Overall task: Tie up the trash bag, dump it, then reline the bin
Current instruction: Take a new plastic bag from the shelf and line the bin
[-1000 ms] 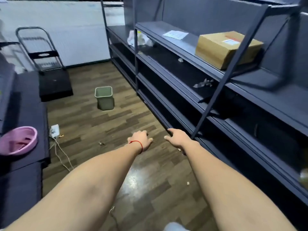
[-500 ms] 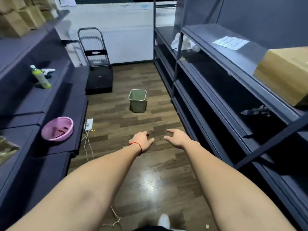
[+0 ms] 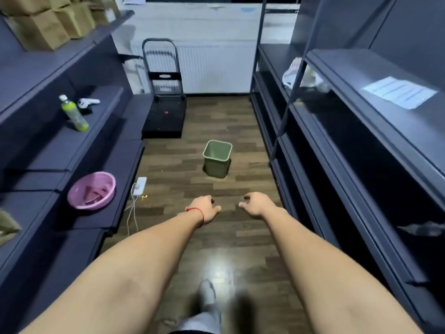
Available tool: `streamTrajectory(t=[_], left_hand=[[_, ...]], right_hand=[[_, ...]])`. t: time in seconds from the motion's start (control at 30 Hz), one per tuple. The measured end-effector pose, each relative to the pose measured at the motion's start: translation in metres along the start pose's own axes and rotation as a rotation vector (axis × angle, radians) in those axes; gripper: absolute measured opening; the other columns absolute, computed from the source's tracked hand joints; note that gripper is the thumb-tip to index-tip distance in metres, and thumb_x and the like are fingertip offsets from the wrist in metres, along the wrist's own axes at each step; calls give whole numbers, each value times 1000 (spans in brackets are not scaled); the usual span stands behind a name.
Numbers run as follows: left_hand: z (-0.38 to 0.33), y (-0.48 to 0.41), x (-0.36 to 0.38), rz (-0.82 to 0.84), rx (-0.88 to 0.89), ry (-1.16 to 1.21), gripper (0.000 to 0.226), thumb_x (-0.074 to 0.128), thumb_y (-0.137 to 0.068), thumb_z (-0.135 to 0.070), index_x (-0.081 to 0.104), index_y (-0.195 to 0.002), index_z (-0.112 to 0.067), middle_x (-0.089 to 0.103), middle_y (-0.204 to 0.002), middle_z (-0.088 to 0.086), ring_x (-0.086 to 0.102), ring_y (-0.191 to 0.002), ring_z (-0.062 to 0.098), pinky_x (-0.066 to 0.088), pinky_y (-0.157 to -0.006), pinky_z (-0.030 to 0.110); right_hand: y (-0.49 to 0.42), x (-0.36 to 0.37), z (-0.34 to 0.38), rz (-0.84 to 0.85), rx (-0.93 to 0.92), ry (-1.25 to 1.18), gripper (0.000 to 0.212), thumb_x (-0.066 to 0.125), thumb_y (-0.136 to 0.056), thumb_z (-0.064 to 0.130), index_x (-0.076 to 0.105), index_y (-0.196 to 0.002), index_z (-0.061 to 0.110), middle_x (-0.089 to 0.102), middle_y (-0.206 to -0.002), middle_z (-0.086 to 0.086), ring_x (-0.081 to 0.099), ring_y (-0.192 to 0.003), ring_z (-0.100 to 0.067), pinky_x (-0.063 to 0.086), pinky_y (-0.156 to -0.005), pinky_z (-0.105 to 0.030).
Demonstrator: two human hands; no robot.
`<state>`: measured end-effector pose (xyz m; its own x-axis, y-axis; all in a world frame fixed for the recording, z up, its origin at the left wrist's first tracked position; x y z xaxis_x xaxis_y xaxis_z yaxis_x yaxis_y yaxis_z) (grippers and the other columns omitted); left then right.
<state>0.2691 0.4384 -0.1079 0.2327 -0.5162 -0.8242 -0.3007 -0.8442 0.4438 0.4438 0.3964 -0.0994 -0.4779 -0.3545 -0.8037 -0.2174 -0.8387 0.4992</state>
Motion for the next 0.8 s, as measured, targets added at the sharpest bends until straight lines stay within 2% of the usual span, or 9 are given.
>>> streamTrajectory(t=[0.17,0.37,0.6,0.8], left_hand=[[-5,-79,-55,-13,14,32,52,54,-91,-43,53,-131,-11,55,-135,15,51,-126,32,42,-104,35],[-11,-162,-123,-53,14,64,49,55,-90,-43,54,-128,-12,57,-133,14,52,-124,30,42,-102,32],[-34,-248,-147,-25,24,55,52,56,-87,-45,53,-128,-13,57,-132,14,51,-124,31,43,-103,39],[-64,-330,-160,-15,18,78,47,57,-88,-41,56,-124,-12,60,-129,13,55,-119,32,45,-100,36]], right_hand=[[-73,-39,20,49,75,34,59,53,-88,48,53,-136,14,53,-142,-12,49,-131,-32,41,-109,-41],[-151,-103,63,-27,72,-32,57,54,-88,46,55,-134,14,54,-141,-10,49,-130,-33,41,-108,-42],[-223,-143,62,-3,73,-56,52,55,-89,44,54,-136,21,51,-144,-8,47,-132,-30,38,-111,-42],[-311,-185,48,34,63,9,54,55,-91,44,54,-135,13,53,-141,-11,49,-130,-31,41,-108,-38]])
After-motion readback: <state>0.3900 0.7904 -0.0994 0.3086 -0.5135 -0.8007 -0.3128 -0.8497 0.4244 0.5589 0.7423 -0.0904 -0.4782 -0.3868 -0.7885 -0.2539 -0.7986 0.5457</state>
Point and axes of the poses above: each hand's wrist, its own y-axis away from the middle knuckle, its own x-axis out of the palm, z = x × y, the point moved 7 cm from there along -y, towards the middle knuckle
